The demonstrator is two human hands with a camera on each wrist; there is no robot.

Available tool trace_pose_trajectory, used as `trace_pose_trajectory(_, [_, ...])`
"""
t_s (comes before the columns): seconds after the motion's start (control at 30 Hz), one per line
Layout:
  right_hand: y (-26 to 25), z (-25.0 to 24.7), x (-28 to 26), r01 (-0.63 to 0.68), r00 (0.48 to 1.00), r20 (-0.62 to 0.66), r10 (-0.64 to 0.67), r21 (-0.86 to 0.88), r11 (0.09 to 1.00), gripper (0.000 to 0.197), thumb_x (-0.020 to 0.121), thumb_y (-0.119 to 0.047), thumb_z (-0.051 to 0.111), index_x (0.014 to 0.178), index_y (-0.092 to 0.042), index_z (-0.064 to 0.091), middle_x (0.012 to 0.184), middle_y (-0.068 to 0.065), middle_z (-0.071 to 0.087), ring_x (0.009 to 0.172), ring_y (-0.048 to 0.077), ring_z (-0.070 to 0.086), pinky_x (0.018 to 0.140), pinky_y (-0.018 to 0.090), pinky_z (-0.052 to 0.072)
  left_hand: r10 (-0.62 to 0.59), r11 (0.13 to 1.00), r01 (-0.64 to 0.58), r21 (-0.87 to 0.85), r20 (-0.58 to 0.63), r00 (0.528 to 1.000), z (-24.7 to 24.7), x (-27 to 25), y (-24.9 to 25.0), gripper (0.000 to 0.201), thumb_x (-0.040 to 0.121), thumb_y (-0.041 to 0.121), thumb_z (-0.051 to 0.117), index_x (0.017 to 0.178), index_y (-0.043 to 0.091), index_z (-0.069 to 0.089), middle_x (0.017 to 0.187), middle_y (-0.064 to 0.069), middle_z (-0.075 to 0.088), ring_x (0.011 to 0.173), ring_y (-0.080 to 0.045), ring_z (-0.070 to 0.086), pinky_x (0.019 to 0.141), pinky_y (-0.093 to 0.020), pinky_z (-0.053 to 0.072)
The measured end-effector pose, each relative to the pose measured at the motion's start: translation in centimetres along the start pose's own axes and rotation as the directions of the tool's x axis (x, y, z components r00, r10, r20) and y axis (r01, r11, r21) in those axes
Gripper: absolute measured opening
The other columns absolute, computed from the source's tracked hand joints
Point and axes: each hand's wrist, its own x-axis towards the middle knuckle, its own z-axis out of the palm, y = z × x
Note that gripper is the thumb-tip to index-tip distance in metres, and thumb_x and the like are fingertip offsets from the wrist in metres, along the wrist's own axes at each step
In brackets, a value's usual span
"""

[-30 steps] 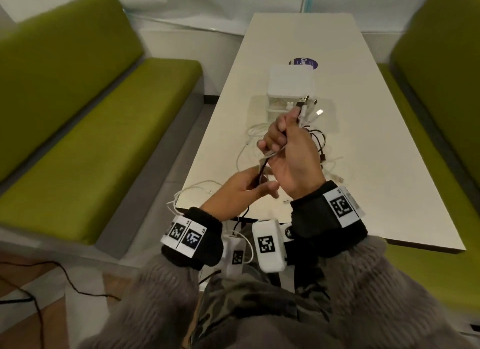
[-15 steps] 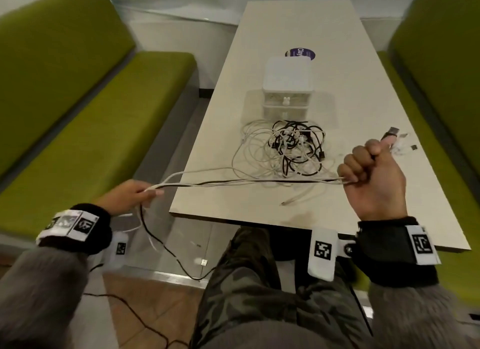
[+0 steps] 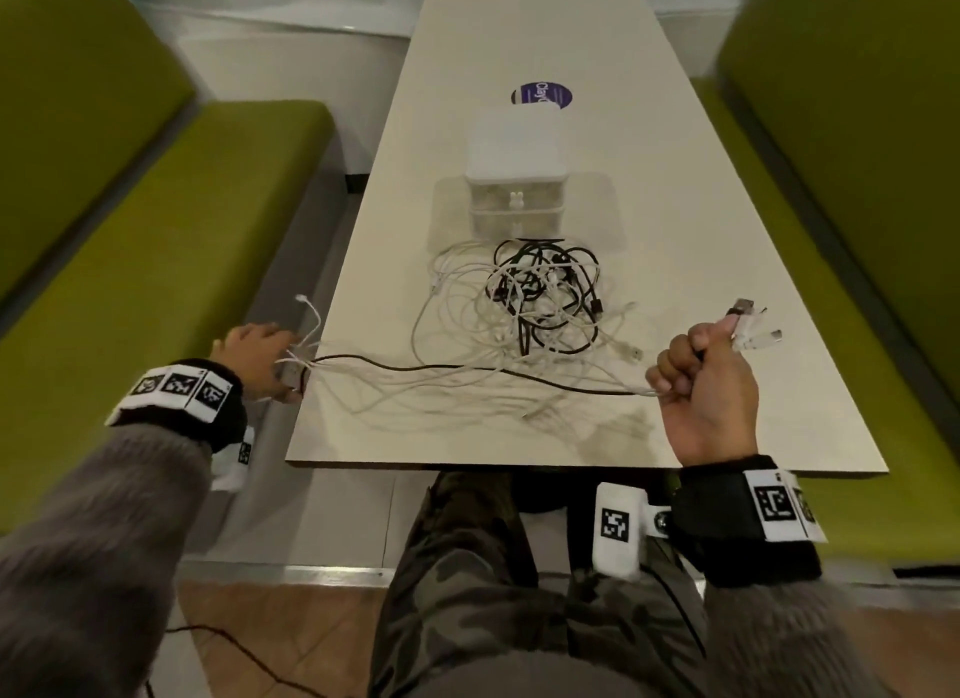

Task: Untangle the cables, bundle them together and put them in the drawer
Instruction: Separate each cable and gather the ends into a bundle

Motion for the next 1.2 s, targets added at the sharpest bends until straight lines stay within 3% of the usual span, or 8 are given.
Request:
trace_pose_trajectory(0.13, [0.1,-0.1,0.1,0.028,1.0,-0.006,-0.028,0.017,0.999,0.045,0.102,-0.044,0.03,0.065,-0.019,0.035,0.047,-0.007,0.024,0.042,0.008,0.02,0.041,0.019,0.028,0.134,0.99,-0.132,-0.046,0.041,0.99,-4.4,-1.8,3.6,0.085,0.078,0.024,0.074,0.146,0.019,0.024,0.153,-0.012,0.025,0.141,-0.03,0.023,0.115,-0.039,0.018])
trace_pose_trajectory(0.23, [0.4,0.1,0.1,0.044,0.999,0.004,-0.044,0.038,0.998,0.045,0.102,-0.044,0.03,0.065,-0.019,0.036,0.048,-0.007,0.025,0.043,0.009,0.02,0.042,0.019,0.029,0.239,0.968,-0.248,-0.035,-0.17,0.956,-9.4,-5.0,7.6,0.079,0.082,0.025,0.069,0.146,0.019,0.024,0.152,-0.01,0.026,0.14,-0.029,0.023,0.115,-0.04,0.017])
trace_pose_trajectory(0.3, [0.5,0.2,-0.1,0.054,0.999,0.006,-0.054,0.054,0.997,0.045,0.102,-0.044,0.031,0.065,-0.018,0.036,0.048,-0.007,0.025,0.043,0.008,0.021,0.043,0.019,0.031,0.361,0.872,-0.454,-0.181,-0.388,0.848,-11.3,-7.5,11.1,0.067,0.083,0.03,0.066,0.141,0.026,0.033,0.143,-0.003,0.039,0.13,-0.022,0.035,0.109,-0.035,0.029])
trace_pose_trajectory(0.4, [0.8,0.1,-0.2,0.058,0.998,0.001,-0.058,0.083,0.995,0.044,0.101,-0.043,0.031,0.065,-0.018,0.036,0.047,-0.007,0.026,0.042,0.008,0.022,0.044,0.019,0.032,0.56,0.6,-0.707,-0.373,-0.435,0.705,-12.0,-10.3,18.1,0.044,0.089,0.036,0.058,0.131,0.025,0.049,0.123,0.01,0.049,0.106,-0.004,0.048,0.088,-0.002,0.032])
trace_pose_trajectory(0.53, [1.5,0.0,-0.3,0.051,0.998,-0.033,-0.048,0.109,0.993,0.044,0.102,-0.041,0.032,0.065,-0.018,0.037,0.048,-0.007,0.025,0.042,0.008,0.021,0.042,0.019,0.03,0.66,0.581,-0.722,-0.375,-0.302,0.688,-12.0,-9.0,24.3,0.018,0.095,0.022,0.051,0.108,0.02,0.063,0.105,0.005,0.064,0.091,-0.01,0.058,0.085,-0.027,0.048])
trace_pose_trajectory(0.7, [1.9,-0.3,-0.5,0.053,0.997,-0.068,-0.044,0.141,0.989,0.044,0.103,-0.037,0.034,0.064,-0.018,0.035,0.046,-0.006,0.023,0.04,0.008,0.018,0.04,0.02,0.022,0.719,0.673,-0.693,-0.258,0.009,0.695,-15.4,-7.1,27.1,0.024,0.087,0.007,0.046,0.091,0.021,0.065,0.087,0.005,0.067,0.078,-0.01,0.064,0.078,-0.029,0.05])
trace_pose_trajectory(1.0, [2.7,-0.4,-0.3,-0.026,0.989,-0.145,0.041,0.107,0.994,0.043,0.102,-0.025,0.04,0.061,-0.021,0.029,0.042,-0.009,0.021,0.035,0.006,0.014,0.035,0.018,0.012,0.629,0.669,-0.744,0.002,0.531,0.567,-13.1,-5.3,29.3,0.049,0.093,0.007,0.036,0.129,0.038,0.048,0.106,0.002,0.061,0.092,-0.013,0.058,0.089,-0.029,0.045])
trace_pose_trajectory(1.2, [2.7,-0.5,0.1,-0.043,0.988,-0.143,0.057,0.105,0.994,0.043,0.102,-0.026,0.041,0.06,-0.02,0.029,0.042,-0.009,0.021,0.035,0.007,0.013,0.034,0.016,0.013,0.639,0.649,-0.761,0.03,0.521,0.566,-11.9,-4.4,30.4,0.036,0.095,0.01,0.044,0.129,0.017,0.054,0.125,-0.001,0.056,0.101,-0.013,0.052,0.088,-0.026,0.041])
